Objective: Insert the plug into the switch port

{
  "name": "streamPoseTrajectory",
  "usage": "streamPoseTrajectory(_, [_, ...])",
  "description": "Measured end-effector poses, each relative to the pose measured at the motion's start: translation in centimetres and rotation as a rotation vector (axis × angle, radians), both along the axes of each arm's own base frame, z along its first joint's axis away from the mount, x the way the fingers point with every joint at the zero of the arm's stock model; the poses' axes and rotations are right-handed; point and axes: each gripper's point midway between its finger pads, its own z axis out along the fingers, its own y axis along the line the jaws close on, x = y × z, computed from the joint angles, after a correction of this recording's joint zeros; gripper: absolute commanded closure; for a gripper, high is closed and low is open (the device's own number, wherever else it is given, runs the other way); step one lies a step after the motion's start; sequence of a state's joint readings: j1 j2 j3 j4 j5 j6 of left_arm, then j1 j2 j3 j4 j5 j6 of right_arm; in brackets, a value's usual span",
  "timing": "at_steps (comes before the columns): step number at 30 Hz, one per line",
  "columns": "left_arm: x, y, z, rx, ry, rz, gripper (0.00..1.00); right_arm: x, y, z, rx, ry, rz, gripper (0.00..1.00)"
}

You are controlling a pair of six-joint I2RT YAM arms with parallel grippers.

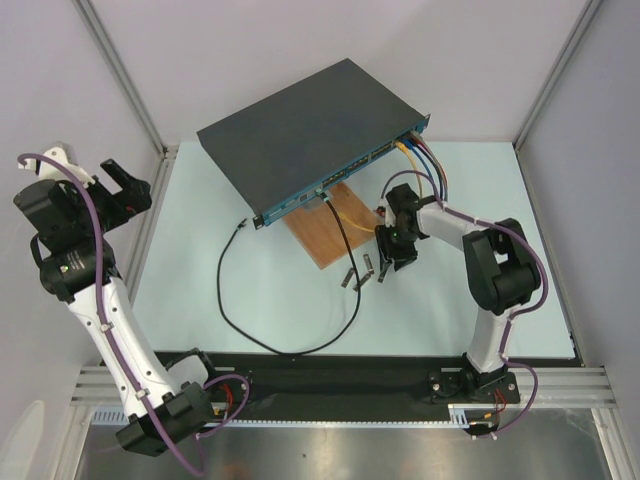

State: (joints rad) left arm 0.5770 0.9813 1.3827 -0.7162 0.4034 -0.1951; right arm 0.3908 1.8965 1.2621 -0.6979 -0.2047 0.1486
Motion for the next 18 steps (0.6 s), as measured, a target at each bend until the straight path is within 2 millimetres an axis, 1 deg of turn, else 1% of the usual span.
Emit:
streamPoseTrajectory(6, [0.0, 0.0, 0.0, 0.004, -0.001, -0.003, 0.0, -0.5, -0.4, 0.3, -0.022, -0.045, -0.02, 0.6])
streamPoseTrajectory(11, [0.1, 0.0, 0.1, 0.005, -0.004, -0.003, 0.0, 0.1, 0.0, 0.7, -0.015, -0.094, -0.056, 0.54])
streamPoseTrajectory(18, [0.1, 0.1, 0.1, 0.007, -0.003, 0.004, 0.0, 0.7, 1.1, 0.7, -0.04, -0.149, -0.078, 0.54])
